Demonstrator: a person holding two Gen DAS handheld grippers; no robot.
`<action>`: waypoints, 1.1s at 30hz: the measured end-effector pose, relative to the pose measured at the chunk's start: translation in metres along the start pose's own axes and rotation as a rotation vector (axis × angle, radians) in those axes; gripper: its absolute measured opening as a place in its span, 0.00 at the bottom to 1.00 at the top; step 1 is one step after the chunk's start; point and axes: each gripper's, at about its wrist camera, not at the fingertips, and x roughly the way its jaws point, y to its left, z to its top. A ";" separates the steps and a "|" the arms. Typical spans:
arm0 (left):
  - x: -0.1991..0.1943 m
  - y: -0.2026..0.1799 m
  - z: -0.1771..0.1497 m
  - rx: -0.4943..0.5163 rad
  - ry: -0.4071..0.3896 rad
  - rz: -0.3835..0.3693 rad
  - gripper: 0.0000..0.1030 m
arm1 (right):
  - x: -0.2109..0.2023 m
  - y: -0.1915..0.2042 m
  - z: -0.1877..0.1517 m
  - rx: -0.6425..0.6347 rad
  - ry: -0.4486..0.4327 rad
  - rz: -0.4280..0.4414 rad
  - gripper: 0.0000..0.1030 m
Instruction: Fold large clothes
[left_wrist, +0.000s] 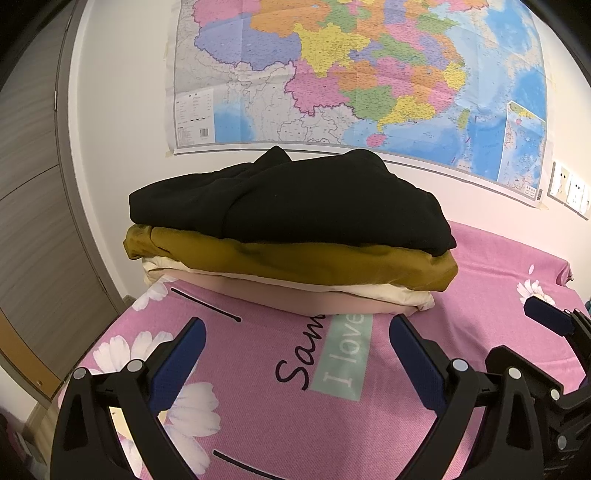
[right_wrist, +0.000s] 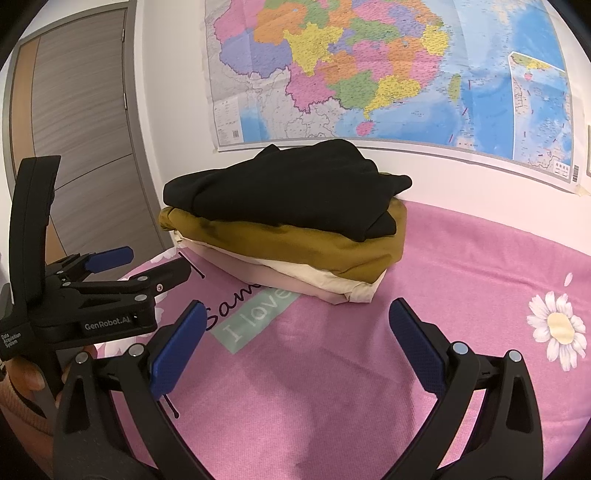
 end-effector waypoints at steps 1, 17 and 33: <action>0.000 -0.001 0.000 0.000 0.001 0.000 0.93 | 0.000 -0.001 0.000 0.001 0.002 0.001 0.94; 0.003 -0.001 -0.001 0.000 0.008 -0.003 0.93 | 0.002 0.001 -0.001 0.008 0.009 0.007 0.94; 0.003 -0.001 -0.003 -0.001 0.013 -0.002 0.93 | 0.003 0.002 -0.004 0.012 0.015 0.005 0.94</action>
